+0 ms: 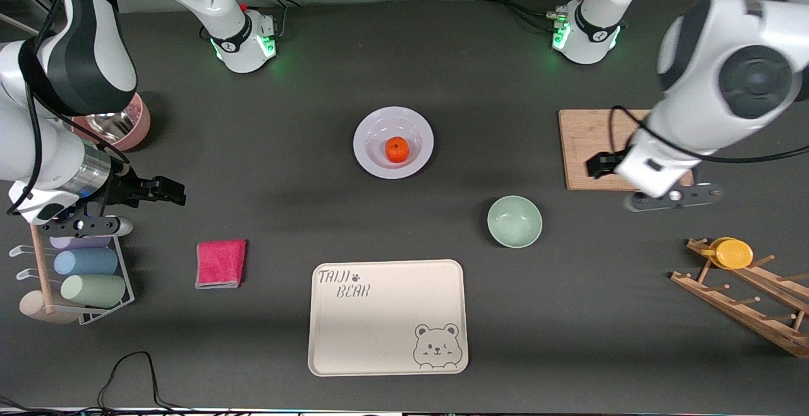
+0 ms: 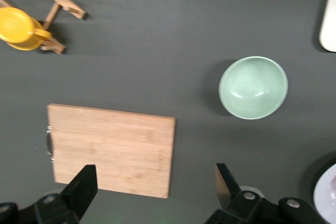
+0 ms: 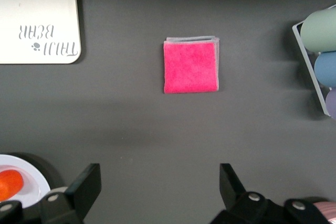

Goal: Place orange and plate with both arms
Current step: 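Open the left gripper and withdraw it toward its rest pose, then move the right gripper to the plate rim and grip it, then lift the plate with the right gripper and carry it onto the tray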

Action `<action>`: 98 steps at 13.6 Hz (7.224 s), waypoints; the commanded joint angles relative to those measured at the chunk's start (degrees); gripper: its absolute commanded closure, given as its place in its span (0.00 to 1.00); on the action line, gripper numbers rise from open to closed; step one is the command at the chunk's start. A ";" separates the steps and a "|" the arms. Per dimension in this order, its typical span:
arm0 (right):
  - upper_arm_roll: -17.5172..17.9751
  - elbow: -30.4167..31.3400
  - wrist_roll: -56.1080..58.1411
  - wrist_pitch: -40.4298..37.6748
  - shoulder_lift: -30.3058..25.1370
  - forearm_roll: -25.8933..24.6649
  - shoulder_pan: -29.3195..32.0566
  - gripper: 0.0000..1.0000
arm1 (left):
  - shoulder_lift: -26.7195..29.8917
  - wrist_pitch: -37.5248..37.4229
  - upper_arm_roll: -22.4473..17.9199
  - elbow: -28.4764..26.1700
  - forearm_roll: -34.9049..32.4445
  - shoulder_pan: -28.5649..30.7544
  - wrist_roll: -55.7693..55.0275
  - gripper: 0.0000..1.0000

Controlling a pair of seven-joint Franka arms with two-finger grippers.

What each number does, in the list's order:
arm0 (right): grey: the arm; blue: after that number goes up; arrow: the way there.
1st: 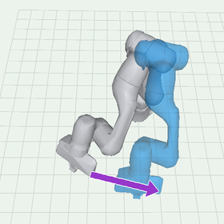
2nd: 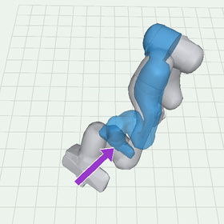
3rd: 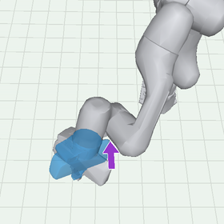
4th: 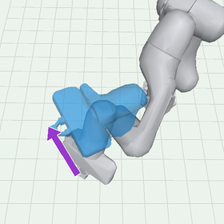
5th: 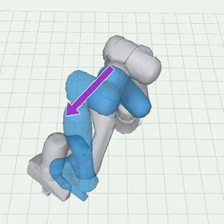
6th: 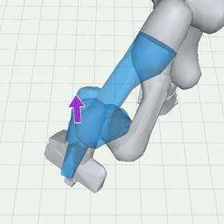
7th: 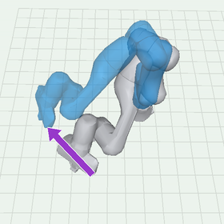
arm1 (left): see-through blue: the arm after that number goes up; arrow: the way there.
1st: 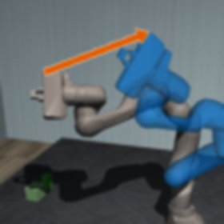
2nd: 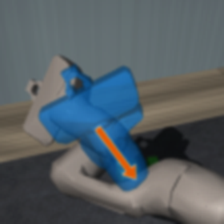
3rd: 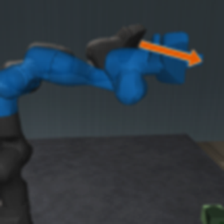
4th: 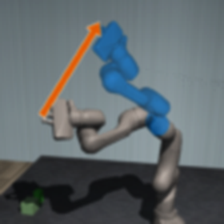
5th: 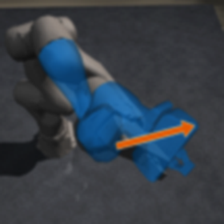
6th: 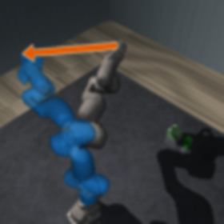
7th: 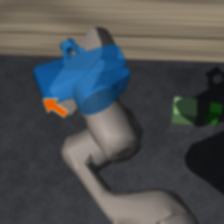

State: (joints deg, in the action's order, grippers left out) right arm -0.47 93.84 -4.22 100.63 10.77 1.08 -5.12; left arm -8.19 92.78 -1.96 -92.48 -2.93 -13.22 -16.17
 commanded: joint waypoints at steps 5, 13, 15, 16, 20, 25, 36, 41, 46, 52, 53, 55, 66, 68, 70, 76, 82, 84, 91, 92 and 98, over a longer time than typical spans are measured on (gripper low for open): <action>-0.05 0.21 0.44 -2.72 -0.13 5.42 -4.71 0.00 | 3.35 -1.55 -4.46 -1.30 0.91 8.11 14.58 0.00; -0.05 6.25 0.44 -1.59 2.06 32.90 -7.88 0.00 | 6.51 -5.32 3.89 -1.21 0.21 16.92 13.62 0.00; -0.05 10.38 1.41 1.49 2.32 39.76 -7.80 0.00 | 9.05 -6.82 3.71 -1.21 0.21 16.39 13.88 0.00; -0.14 11.53 1.58 1.93 3.63 41.62 -7.80 0.00 | 9.41 -7.52 3.63 -1.21 0.21 15.87 13.80 0.00; -0.58 21.36 14.13 6.67 4.70 51.92 -7.62 0.00 | 9.06 -6.57 3.63 -5.15 -0.05 13.67 13.62 0.00; -0.49 31.92 31.18 14.75 6.63 62.99 -8.15 0.00 | 8.45 -3.84 3.80 -7.45 -0.85 13.23 13.62 0.00; -0.40 39.05 51.42 19.69 13.22 82.06 -14.04 0.00 | 7.22 -3.22 2.22 -7.54 -0.85 10.24 13.53 0.00; -0.32 39.05 51.42 19.69 14.54 85.14 -17.98 0.00 | 6.95 -3.22 2.13 -7.62 -0.85 10.94 13.53 0.00; -0.32 39.23 55.19 19.87 16.48 87.69 -19.05 0.00 | 6.78 -3.22 2.13 -7.54 -0.85 11.03 13.62 0.00; -0.32 39.67 55.28 20.30 16.48 87.96 -19.49 0.08 | 6.60 -3.13 2.13 -7.54 -0.85 11.03 13.62 0.00; -0.32 39.67 55.28 20.30 16.48 88.04 -19.49 0.09 | 6.60 -3.13 2.13 -7.54 -0.85 10.94 13.53 0.00; -0.23 39.67 55.37 20.39 16.48 89.09 -19.57 0.13 | 6.60 -3.13 2.13 -7.54 -0.85 10.94 13.53 0.00; -0.40 39.76 60.21 21.45 16.39 92.79 -22.30 0.98 | 6.60 -3.31 2.13 -7.54 -0.85 10.94 13.62 0.00; -0.40 39.76 60.12 21.36 16.30 92.88 -22.21 1.00 | 6.60 -3.31 2.13 -7.54 -0.85 10.94 13.53 0.00; -0.40 39.76 59.24 21.27 15.77 92.79 -22.21 1.00 | 6.60 -3.31 2.13 -7.54 -0.85 10.94 13.62 0.00; -0.58 38.62 58.71 20.74 13.58 92.70 -21.95 1.00 | 6.52 -3.22 2.13 -7.54 -0.85 10.94 13.62 0.00; -0.58 36.25 52.56 20.66 9.01 92.53 -21.86 1.00 | 6.52 -3.22 2.13 -7.54 -0.85 10.94 13.53 0.00; -0.75 33.27 50.64 20.66 8.04 92.53 -21.77 1.00 | 6.52 -3.22 2.13 -7.54 -0.85 10.94 13.62 0.00; -1.99 7.29 43.88 16.72 20.92 89.11 -15.20 1.00 | 6.52 -3.13 2.13 -7.54 -0.85 10.94 13.62 0.00; -1.99 2.45 41.94 15.05 24.09 88.14 -13.61 1.00 | 6.52 -3.13 2.13 -7.54 -0.85 10.85 13.53 0.00; -1.99 -27.95 32.36 13.80 44.56 77.59 -9.47 1.00 | 6.43 -3.13 2.13 -7.54 -0.85 10.85 13.53 0.00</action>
State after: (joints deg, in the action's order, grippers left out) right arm -2.72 79.29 32.98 115.80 46.81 81.17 -14.94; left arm -1.73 89.12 0.58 -99.99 -3.12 -1.60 -2.21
